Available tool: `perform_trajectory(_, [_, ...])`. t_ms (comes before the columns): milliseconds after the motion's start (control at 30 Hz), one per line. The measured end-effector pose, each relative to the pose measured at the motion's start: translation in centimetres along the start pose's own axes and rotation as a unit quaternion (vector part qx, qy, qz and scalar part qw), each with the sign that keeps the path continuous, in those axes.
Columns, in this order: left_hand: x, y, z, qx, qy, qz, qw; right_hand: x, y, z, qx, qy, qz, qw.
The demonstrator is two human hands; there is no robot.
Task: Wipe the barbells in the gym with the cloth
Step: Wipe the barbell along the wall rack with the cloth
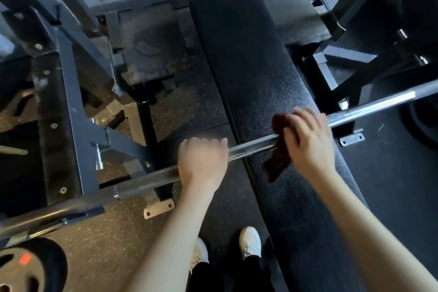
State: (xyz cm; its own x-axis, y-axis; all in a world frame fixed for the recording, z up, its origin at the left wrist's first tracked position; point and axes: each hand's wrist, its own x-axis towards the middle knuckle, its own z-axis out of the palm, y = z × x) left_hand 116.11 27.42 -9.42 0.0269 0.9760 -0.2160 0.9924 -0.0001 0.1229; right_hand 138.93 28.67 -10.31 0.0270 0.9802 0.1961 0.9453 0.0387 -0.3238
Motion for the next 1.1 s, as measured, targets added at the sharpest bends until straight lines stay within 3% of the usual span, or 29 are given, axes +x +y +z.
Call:
perform_trajectory(67, [0.1,0.2,0.1,0.019,-0.005,-0.003,1.000,1.7,-0.1,0.6,0.002,0.008,0.111,0.994])
perform_trajectory(100, [0.1,0.3,0.1,0.028,-0.014,-0.006,0.999,1.8,-1.3,1.1,0.007,0.012,0.124,0.992])
perform_trajectory(267, [0.4,0.5,-0.5,0.011,-0.086,-0.021,0.996,-2.2,-4.1,0.6,0.081,-0.052,-0.123,0.988])
perform_trajectory(333, [1.2,1.4,-0.7,-0.024,-0.108,-0.002,0.994,-0.7,-1.5,-0.1,0.075,-0.055,-0.151,0.984])
perform_trajectory(467, [2.5,3.8,-0.6,0.002,-0.105,0.031,0.994,3.3,3.9,-0.7,0.006,-0.003,-0.006,1.000])
perform_trajectory(567, [2.2,3.9,-0.1,0.022,-0.075,0.011,0.997,2.1,2.0,0.0,0.032,0.036,0.083,0.995])
perform_trajectory(667, [2.1,3.9,-0.3,0.033,-0.073,0.007,0.997,-0.8,-1.3,0.6,0.083,0.019,-0.033,0.996])
perform_trajectory(767, [1.9,3.9,-0.7,0.063,-0.091,0.029,0.993,0.7,0.9,-0.3,0.069,-0.041,-0.142,0.987])
perform_trajectory(833, [1.7,4.0,-0.7,0.075,-0.094,0.036,0.992,2.6,3.9,-0.9,0.022,-0.025,-0.108,0.994])
perform_trajectory(933, [1.8,4.3,-0.6,0.089,-0.090,0.035,0.991,4.0,6.5,-1.8,0.003,0.032,0.079,0.996])
perform_trajectory(967, [1.9,4.2,-0.5,0.089,-0.087,0.028,0.992,3.7,5.9,-1.6,0.012,0.042,0.107,0.993])
perform_trajectory(1033, [2.0,4.1,-0.5,0.091,-0.081,0.014,0.993,2.5,3.4,-0.9,0.038,0.032,0.072,0.996])
perform_trajectory(1100, [1.8,4.0,-0.4,0.088,-0.067,0.015,0.994,0.6,1.6,-0.5,0.059,-0.003,-0.032,0.998])
